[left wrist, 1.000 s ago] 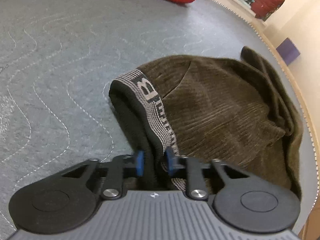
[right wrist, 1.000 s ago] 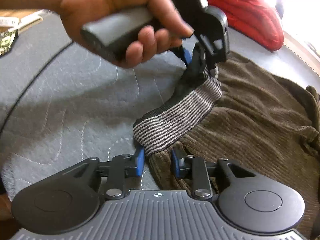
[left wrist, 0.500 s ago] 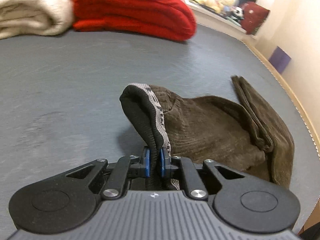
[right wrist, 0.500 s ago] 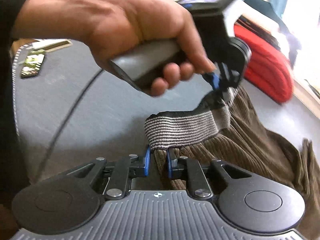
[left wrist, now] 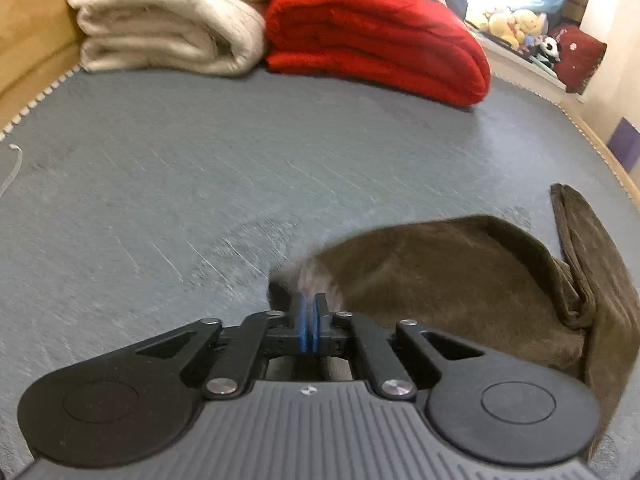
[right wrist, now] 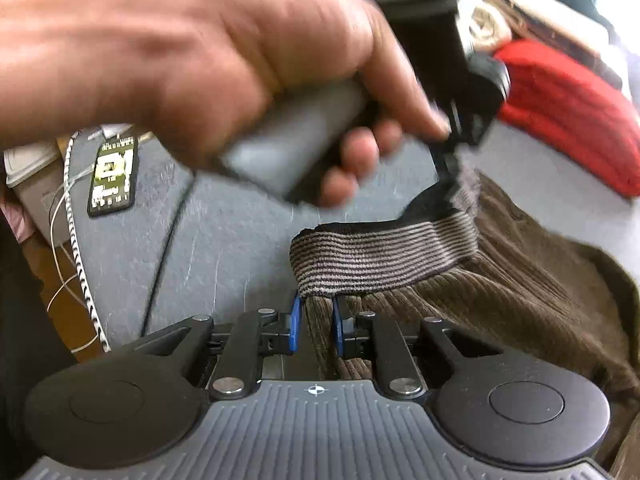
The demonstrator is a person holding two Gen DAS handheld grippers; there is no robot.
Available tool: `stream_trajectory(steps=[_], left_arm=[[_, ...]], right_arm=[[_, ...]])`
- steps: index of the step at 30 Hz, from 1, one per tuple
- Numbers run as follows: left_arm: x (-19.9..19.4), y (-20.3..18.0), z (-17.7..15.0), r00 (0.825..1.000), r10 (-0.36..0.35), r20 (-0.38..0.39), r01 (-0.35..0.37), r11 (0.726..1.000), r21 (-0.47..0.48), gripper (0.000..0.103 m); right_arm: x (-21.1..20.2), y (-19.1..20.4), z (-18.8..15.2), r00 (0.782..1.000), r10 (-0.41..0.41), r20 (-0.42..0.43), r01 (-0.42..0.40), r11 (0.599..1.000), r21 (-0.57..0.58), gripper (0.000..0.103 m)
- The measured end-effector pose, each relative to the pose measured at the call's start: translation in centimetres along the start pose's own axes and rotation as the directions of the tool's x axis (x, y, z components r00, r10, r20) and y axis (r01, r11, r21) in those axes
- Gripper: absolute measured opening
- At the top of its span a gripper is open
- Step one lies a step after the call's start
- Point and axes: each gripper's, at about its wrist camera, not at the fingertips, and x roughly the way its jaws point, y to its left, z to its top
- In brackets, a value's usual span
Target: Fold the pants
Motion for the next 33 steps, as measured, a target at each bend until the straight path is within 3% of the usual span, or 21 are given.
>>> stream_trajectory(steps=[1, 3, 5, 7, 9, 11, 15, 17, 19, 21, 22, 24, 25, 26, 27, 29, 33], left_arm=[[-0.4, 0.1, 0.1, 1.000, -0.016, 0.005, 0.016, 1.000, -0.016, 0.004], [-1.5, 0.1, 0.2, 0.999, -0.048, 0.016, 0.049, 0.998, -0.036, 0.011], [-3.0, -1.3, 0.5, 0.996, -0.075, 0.052, 0.076, 0.997, -0.022, 0.028], [-5.3, -3.0, 0.5, 0.990, -0.094, 0.108, 0.093, 0.996, 0.016, 0.060], [-7.7, -5.0, 0.2, 0.985, -0.062, 0.163, 0.054, 0.997, 0.052, 0.077], [-10.4, -7.3, 0.2, 0.976, -0.021, 0.218, 0.001, 0.996, 0.092, 0.086], [-15.6, -11.3, -2.0, 0.965, -0.097, 0.243, 0.061, 0.986, 0.154, 0.103], [-16.9, -12.9, -4.0, 0.965, -0.117, 0.234, 0.080, 0.984, 0.159, 0.103], [-17.0, -13.7, -6.1, 0.959, -0.059, 0.277, 0.031, 0.994, 0.104, 0.103], [-15.3, -14.2, -7.6, 0.976, 0.010, 0.217, -0.025, 0.998, 0.064, 0.097], [-14.4, -14.4, -7.7, 0.986, 0.022, 0.168, -0.031, 0.998, 0.055, 0.071], [-12.9, -14.4, -7.6, 0.992, 0.015, 0.128, -0.019, 0.999, 0.037, 0.034], [-12.4, -14.6, -7.5, 0.992, 0.016, 0.123, -0.022, 0.999, 0.044, 0.021], [-12.0, -14.8, -7.4, 0.992, 0.021, 0.126, -0.029, 0.998, 0.058, 0.015], [-11.5, -15.0, -7.3, 0.992, 0.027, 0.125, -0.035, 0.997, 0.068, 0.012], [-10.5, -15.0, -6.9, 0.993, 0.014, 0.115, -0.022, 0.998, 0.067, 0.012], [-8.9, -15.6, -6.2, 0.993, -0.014, 0.119, 0.002, 0.994, 0.106, 0.012]], right_arm=[[-0.1, -0.8, -0.3, 1.000, 0.000, -0.024, 0.001, 1.000, 0.020, 0.021], [-2.2, -2.6, -0.9, 1.000, -0.011, 0.009, 0.010, 0.998, 0.057, 0.023], [-5.0, -4.9, -1.7, 0.999, -0.011, 0.038, 0.008, 0.996, 0.085, 0.028], [-7.9, -7.3, -2.4, 0.997, -0.034, 0.072, 0.026, 0.994, 0.105, 0.031], [-10.4, -10.0, -3.3, 0.991, -0.089, 0.098, 0.077, 0.990, 0.116, 0.031], [-13.1, -13.5, -4.1, 0.979, -0.165, 0.120, 0.146, 0.977, 0.155, 0.031], [-18.3, -21.5, -6.4, 0.939, -0.317, 0.137, 0.276, 0.927, 0.255, 0.031], [-20.2, -25.5, -7.8, 0.918, -0.376, 0.125, 0.319, 0.889, 0.328, 0.032], [-20.6, -28.6, -9.0, 0.910, -0.403, 0.099, 0.338, 0.859, 0.385, 0.036], [-20.3, -31.2, -10.5, 0.905, -0.419, 0.072, 0.354, 0.837, 0.418, 0.045], [-19.8, -32.1, -11.1, 0.901, -0.430, 0.058, 0.366, 0.826, 0.430, 0.046], [-18.2, -33.2, -12.3, 0.883, -0.467, 0.036, 0.395, 0.784, 0.480, 0.047], [-17.2, -33.7, -13.1, 0.876, -0.481, 0.025, 0.400, 0.755, 0.520, 0.047], [-15.7, -33.7, -13.5, 0.885, -0.465, -0.007, 0.393, 0.740, 0.546, 0.047], [-14.8, -34.9, -13.5, 0.898, -0.436, -0.058, 0.391, 0.731, 0.559, 0.046], [-14.6, -36.0, -13.0, 0.895, -0.447, -0.017, 0.368, 0.716, 0.594, 0.047], [-11.4, -37.0, -11.7, 0.907, -0.419, -0.037, 0.365, 0.738, 0.568, 0.047]])
